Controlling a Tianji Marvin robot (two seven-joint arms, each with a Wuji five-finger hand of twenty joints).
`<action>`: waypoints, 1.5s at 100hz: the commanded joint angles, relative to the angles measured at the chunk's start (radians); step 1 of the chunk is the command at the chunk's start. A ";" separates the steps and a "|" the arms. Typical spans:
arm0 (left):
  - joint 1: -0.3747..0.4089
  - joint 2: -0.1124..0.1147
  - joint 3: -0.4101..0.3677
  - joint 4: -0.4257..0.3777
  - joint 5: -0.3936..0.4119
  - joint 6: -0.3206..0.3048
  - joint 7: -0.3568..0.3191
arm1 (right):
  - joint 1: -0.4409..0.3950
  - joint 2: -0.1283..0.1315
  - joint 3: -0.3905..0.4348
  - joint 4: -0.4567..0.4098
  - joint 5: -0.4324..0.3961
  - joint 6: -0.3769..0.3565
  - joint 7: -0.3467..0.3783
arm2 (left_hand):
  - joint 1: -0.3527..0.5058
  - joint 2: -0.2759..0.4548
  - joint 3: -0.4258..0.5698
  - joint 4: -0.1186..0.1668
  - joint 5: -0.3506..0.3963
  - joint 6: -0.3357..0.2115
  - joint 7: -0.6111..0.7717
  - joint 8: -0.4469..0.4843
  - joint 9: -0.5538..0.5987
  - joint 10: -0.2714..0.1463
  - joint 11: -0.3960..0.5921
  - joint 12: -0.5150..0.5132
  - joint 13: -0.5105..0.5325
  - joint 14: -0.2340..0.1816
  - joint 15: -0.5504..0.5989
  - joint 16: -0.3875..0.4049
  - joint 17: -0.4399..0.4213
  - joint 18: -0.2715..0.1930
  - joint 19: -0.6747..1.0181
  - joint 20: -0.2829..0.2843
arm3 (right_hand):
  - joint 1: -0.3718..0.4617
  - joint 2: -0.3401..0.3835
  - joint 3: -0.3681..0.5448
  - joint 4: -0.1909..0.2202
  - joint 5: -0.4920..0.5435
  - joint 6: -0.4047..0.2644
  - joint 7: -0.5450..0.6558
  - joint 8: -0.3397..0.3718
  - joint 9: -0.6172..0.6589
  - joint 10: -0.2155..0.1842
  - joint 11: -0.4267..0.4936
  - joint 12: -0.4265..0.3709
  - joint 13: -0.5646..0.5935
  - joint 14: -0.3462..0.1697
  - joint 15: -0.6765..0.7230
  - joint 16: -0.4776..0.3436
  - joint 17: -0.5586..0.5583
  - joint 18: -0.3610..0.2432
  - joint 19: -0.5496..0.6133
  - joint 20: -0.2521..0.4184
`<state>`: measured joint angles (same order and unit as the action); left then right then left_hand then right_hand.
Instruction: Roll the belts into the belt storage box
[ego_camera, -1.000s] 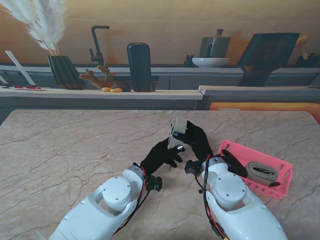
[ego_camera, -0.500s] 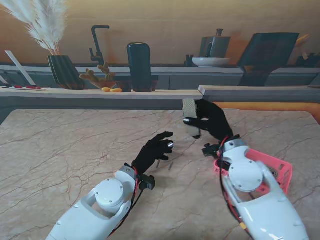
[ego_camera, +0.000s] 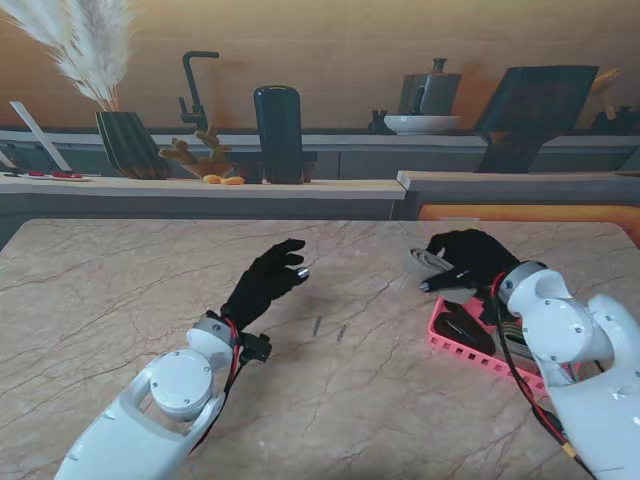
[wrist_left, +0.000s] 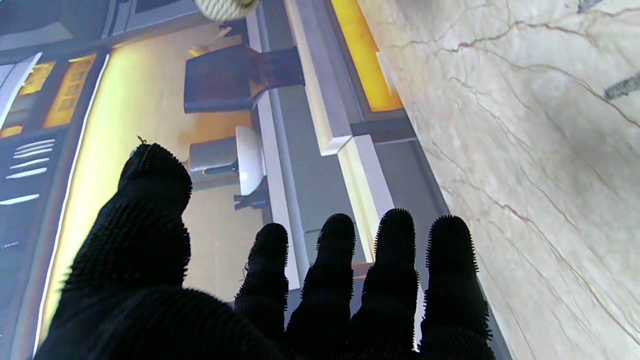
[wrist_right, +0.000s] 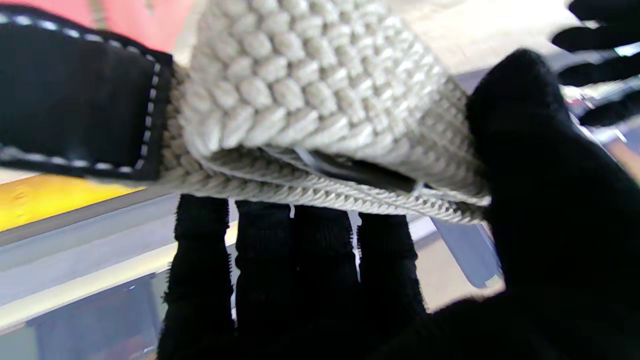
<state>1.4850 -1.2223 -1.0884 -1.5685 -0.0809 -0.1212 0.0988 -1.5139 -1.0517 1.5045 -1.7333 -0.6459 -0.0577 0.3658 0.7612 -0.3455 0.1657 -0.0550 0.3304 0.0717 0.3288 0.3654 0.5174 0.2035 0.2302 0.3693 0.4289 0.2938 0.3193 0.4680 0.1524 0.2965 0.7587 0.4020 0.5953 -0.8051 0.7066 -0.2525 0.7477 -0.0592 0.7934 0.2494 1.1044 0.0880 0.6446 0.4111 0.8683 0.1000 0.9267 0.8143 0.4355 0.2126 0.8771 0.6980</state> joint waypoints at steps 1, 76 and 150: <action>0.013 0.007 -0.009 -0.001 -0.002 0.002 0.002 | -0.011 0.014 0.004 0.020 -0.003 0.001 -0.011 | -0.011 0.029 -0.021 0.019 -0.025 -0.004 -0.028 -0.008 0.012 -0.007 -0.022 -0.009 -0.009 -0.031 -0.010 -0.017 -0.006 -0.038 -0.006 -0.012 | 0.153 0.142 0.152 0.055 0.156 -0.208 0.252 0.043 0.050 0.015 0.077 0.032 0.071 -0.009 0.116 0.041 0.002 -0.022 0.053 0.025; 0.071 0.004 -0.047 -0.023 0.033 -0.017 0.057 | -0.138 0.025 0.027 0.189 -0.465 -0.033 -0.225 | 0.009 0.048 -0.050 0.018 0.010 -0.013 -0.004 -0.011 0.060 -0.007 -0.010 0.004 0.038 -0.017 0.024 0.001 0.031 -0.006 0.060 0.016 | 0.165 0.133 0.153 0.065 0.159 -0.191 0.240 0.050 0.040 0.019 0.062 0.019 0.051 0.014 0.106 0.011 -0.035 -0.004 0.164 0.068; 0.088 0.003 -0.056 -0.043 0.052 -0.006 0.080 | -0.197 0.032 0.023 0.230 -0.630 -0.005 -0.390 | 0.034 0.047 -0.055 0.020 0.020 -0.015 0.008 -0.004 0.087 -0.013 0.007 0.014 0.081 -0.010 0.062 0.025 0.061 0.002 0.118 0.042 | -0.181 0.190 -0.026 0.166 -0.132 0.045 -0.243 0.343 -0.404 0.107 -0.059 -0.005 -0.236 0.035 -0.176 -0.087 -0.199 0.057 -0.010 0.004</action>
<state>1.5630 -1.2159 -1.1432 -1.5998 -0.0281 -0.1334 0.1777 -1.6858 -1.0169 1.5192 -1.4902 -1.2595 -0.0529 -0.0160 0.7790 -0.3150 0.1305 -0.0550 0.3373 0.0731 0.3287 0.3622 0.5928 0.2035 0.2289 0.3735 0.4952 0.2938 0.3701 0.4793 0.2104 0.3002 0.8444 0.4247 0.4393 -0.6549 0.7120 -0.1323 0.6501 -0.0245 0.5656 0.5760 0.7585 0.1608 0.6107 0.4193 0.6721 0.1203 0.7822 0.7424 0.2753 0.2228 0.9548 0.7386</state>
